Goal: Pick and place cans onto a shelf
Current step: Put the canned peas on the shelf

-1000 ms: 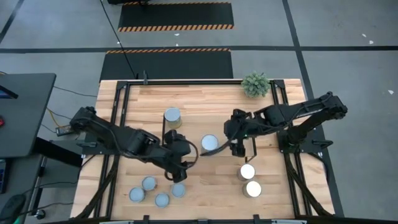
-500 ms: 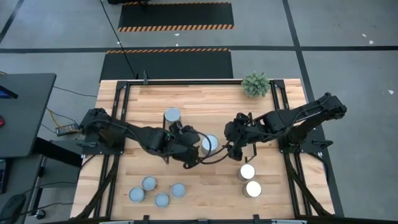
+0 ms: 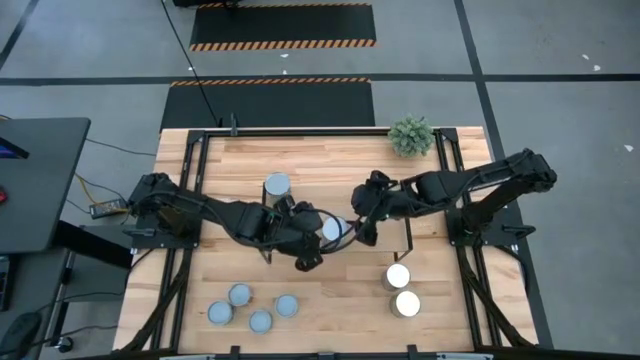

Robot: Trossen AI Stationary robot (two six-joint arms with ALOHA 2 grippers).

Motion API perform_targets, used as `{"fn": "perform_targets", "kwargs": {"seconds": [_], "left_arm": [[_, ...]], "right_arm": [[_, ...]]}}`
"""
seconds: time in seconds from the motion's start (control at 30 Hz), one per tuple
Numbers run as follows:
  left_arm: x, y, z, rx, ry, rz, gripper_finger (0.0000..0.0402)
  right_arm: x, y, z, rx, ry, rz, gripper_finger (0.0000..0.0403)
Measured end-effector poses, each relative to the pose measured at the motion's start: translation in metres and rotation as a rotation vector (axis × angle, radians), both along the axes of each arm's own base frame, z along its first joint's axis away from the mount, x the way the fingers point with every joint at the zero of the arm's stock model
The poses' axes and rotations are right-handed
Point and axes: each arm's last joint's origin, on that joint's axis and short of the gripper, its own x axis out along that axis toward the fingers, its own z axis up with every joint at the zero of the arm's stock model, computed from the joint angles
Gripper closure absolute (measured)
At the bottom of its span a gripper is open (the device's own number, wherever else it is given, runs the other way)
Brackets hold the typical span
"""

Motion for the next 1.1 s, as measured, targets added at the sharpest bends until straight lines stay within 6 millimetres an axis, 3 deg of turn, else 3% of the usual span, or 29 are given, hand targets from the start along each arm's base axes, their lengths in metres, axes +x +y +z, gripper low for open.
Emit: {"fn": "perform_targets", "kwargs": {"seconds": [0.23, 0.53, 0.77, 1.1], "left_arm": [[-0.008, -0.001, -0.002, 0.019, 0.045, 0.041, 0.0148], [-0.007, 0.005, 0.000, 0.083, 0.015, 0.105, 0.0148], [0.000, 0.015, 0.002, 0.067, -0.022, 0.115, 0.0148], [-0.004, 0.005, 0.000, 0.035, 0.013, 0.071, 0.0148]], "right_arm": [[-0.003, -0.013, -0.005, 0.055, 0.089, 0.020, 0.0055], [-0.008, 0.015, -0.004, 0.168, 0.073, 0.049, 0.0055], [-0.005, 0.020, -0.001, 0.141, 0.002, 0.002, 0.0055], [0.001, -0.004, 0.001, 0.045, -0.007, -0.009, 0.0055]]}}
